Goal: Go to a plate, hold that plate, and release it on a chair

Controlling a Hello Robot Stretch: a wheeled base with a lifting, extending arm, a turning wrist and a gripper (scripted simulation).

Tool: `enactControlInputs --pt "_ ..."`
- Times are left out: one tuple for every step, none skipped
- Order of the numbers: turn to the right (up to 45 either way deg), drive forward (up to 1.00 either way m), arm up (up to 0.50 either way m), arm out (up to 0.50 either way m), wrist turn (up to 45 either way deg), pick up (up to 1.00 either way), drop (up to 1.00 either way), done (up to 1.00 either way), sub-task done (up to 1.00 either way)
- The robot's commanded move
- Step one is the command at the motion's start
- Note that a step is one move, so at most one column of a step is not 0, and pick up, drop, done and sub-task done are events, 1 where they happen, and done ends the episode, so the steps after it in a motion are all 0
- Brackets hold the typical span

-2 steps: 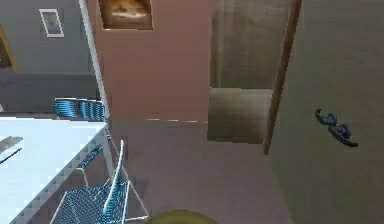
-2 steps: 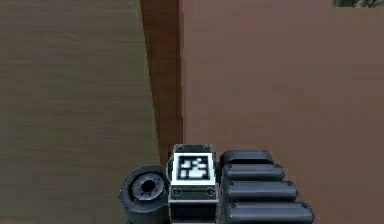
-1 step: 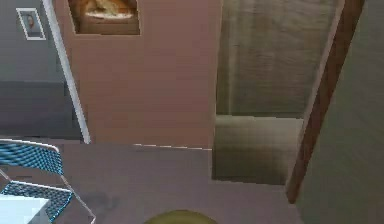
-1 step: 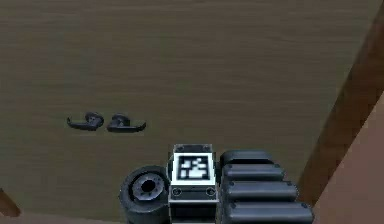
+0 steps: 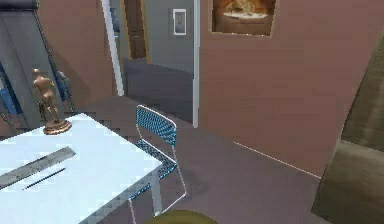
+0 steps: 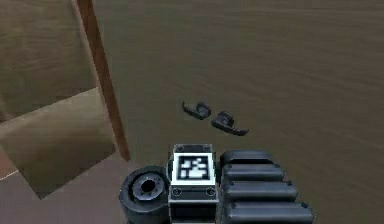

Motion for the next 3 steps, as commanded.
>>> enactControlInputs --pt "0.0 0.2 0.0 0.0 0.0 0.0 0.0 0.0 0.0" --pt "-45.0 0.0 0.0 0.0 0.0 0.0 0.0 0.0 0.0" --pt "-27.0 0.0 0.0 0.0 0.0 0.0 0.0 0.0 0.0"
